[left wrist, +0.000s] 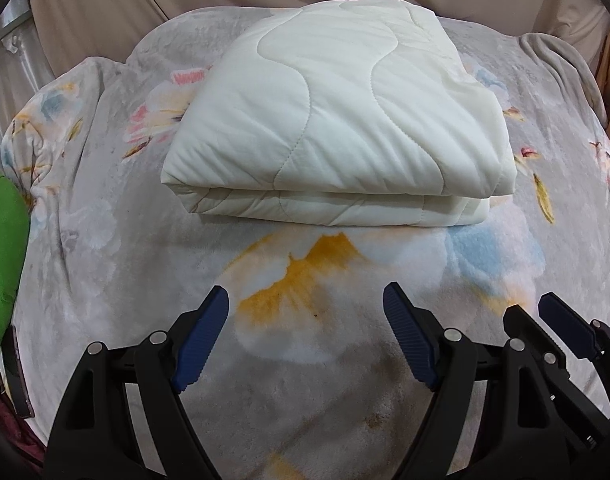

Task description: Fold large clothes

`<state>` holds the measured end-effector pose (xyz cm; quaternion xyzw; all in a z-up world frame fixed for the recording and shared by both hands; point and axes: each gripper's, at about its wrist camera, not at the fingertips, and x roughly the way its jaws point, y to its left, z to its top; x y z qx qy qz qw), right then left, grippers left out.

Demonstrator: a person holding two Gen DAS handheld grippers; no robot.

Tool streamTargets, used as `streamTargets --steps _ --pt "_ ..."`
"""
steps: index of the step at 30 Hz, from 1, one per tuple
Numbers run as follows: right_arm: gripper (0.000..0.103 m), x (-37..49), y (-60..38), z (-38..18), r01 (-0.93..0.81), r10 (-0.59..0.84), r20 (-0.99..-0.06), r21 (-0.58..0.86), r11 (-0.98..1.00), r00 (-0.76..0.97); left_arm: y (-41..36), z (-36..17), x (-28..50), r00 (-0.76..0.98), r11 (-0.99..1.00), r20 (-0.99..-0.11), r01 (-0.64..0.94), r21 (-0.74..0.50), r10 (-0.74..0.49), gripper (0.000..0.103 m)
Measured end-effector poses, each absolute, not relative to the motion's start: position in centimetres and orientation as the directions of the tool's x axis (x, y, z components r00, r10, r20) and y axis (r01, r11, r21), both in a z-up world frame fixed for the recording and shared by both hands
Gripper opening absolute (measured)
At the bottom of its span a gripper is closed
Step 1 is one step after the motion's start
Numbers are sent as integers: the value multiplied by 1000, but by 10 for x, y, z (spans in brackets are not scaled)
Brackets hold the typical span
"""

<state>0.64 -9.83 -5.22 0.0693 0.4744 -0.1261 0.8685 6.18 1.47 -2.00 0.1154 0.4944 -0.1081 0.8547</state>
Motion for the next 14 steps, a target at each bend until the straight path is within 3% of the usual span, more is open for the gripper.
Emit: streamTargets --steps 14 --pt "31 4 -97 -50 295 -155 -838 7 955 522 12 -17 60 504 948 -862 298 107 -61 77"
